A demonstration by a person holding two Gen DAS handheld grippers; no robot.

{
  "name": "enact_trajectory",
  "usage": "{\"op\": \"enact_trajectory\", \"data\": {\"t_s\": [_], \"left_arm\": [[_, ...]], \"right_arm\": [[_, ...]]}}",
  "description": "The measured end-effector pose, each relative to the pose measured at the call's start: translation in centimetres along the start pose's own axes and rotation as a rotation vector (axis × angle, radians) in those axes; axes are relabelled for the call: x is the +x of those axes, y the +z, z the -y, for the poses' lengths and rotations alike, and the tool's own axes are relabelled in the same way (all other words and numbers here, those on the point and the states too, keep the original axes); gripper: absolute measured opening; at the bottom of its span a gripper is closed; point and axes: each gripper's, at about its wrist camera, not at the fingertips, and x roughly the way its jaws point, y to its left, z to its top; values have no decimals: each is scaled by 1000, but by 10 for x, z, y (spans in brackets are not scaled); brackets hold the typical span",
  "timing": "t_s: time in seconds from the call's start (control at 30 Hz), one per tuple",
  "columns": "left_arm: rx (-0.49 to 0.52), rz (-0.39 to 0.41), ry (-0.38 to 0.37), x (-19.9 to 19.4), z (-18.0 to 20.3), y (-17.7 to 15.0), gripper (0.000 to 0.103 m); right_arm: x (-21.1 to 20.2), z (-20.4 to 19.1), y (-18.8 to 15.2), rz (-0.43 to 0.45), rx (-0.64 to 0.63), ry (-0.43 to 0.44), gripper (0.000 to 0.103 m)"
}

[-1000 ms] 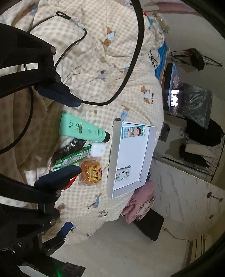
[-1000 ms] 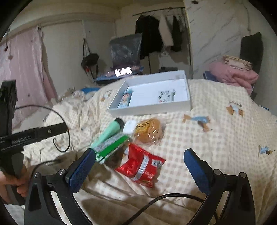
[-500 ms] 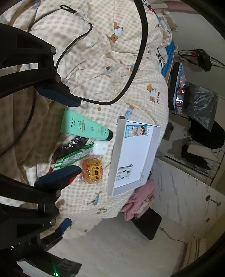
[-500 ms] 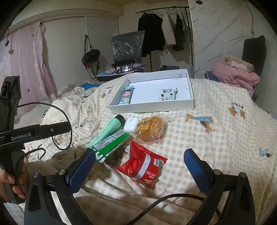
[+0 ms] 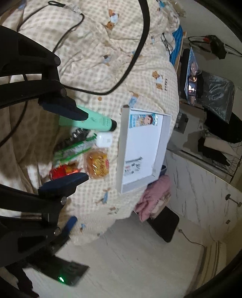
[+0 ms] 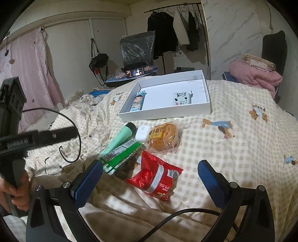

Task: Organize objects
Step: 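Withdraw both tools from the box back toward the remaining items, then grasp the green tube bottle with the left tool and lift it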

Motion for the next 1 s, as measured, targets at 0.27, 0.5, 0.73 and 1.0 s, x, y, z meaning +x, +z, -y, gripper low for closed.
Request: {"op": "enact_trajectory", "data": {"t_s": [0.27,0.5,0.73,1.0], "left_arm": [[-10,-72,-4,-4,-10,46,62],[-66,-191,57,24,-38,53,60],[-89,-293,47,60,-44,50,60],[-22,-409,77,91,-44,36,61]], "right_arm": [[6,3,-1,-26,15,15,102],[10,3,-2,-45,17,24,102],[16,5,-3,-71,29,37,102],[15,5,-3,-71,34,43,102]]}}
